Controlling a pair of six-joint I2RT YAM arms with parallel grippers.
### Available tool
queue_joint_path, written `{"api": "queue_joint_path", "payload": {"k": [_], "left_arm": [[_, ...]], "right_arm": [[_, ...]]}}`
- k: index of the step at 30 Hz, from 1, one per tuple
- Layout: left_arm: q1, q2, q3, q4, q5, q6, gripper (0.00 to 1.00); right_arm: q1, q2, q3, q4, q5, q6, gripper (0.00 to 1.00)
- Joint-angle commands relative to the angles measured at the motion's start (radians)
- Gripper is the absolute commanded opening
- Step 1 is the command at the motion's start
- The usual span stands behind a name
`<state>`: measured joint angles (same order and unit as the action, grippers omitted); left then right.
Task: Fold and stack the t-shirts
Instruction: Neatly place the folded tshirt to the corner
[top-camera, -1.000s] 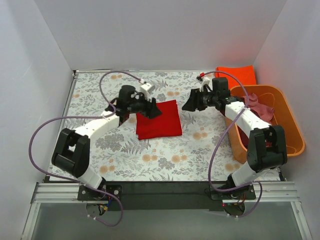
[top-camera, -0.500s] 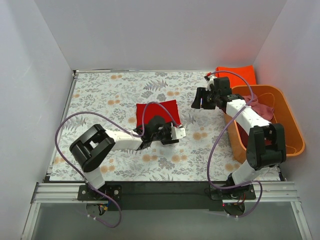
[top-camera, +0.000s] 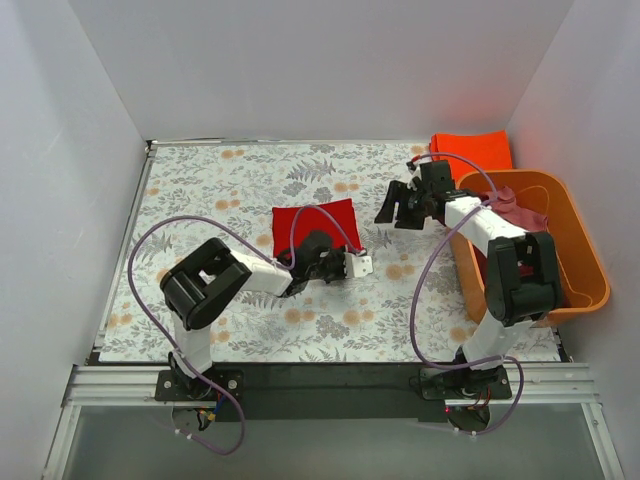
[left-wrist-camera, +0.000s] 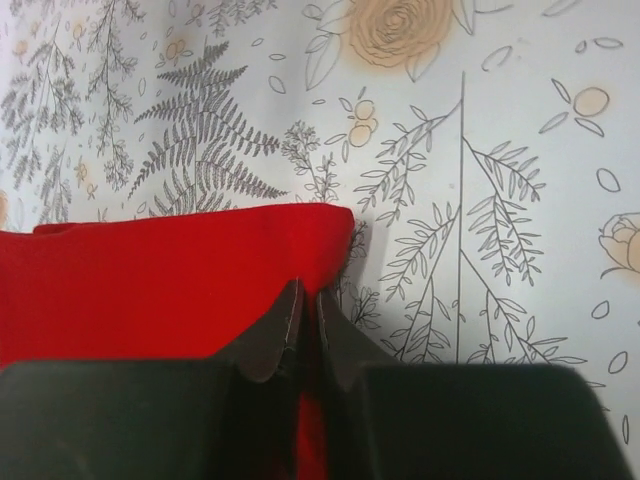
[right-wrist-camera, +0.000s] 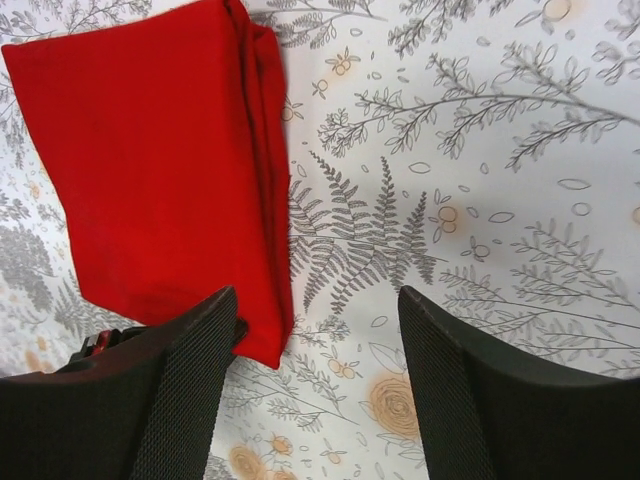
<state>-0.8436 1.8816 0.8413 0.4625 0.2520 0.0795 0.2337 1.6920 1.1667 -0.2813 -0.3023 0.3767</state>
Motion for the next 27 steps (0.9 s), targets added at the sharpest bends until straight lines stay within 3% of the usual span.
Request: {"api": "queue_joint_path", "payload": {"k": [1,7,15,21,27], "left_arm": [[0.060,-0.039,0.039,-0.028,0.075,-0.108,0.00],[0.136,-0.079,0.093,-0.082,0.213,-0.244,0.00],[0.176,-0.119,0.120,-0.058,0.276,-0.343,0.00],[0.189,-0.116,0.147,-0.073,0.279,-0.373,0.00],[0.192,-0.122,0.140,-0.068,0.283,-0.388,0.00]], "right_arm": [[0.015,0.032,-0.004,0.056,-0.050,0.089,0.73],[0.035,0.075,-0.070,0.235,-0.118,0.234,0.84],[0.082,0.191,-0.053,0.405,-0.159,0.443,0.86],[0.127,0.276,-0.030,0.468,-0.143,0.547,0.81],[0.161,0.362,0.019,0.505,-0.100,0.585,0.68]]}}
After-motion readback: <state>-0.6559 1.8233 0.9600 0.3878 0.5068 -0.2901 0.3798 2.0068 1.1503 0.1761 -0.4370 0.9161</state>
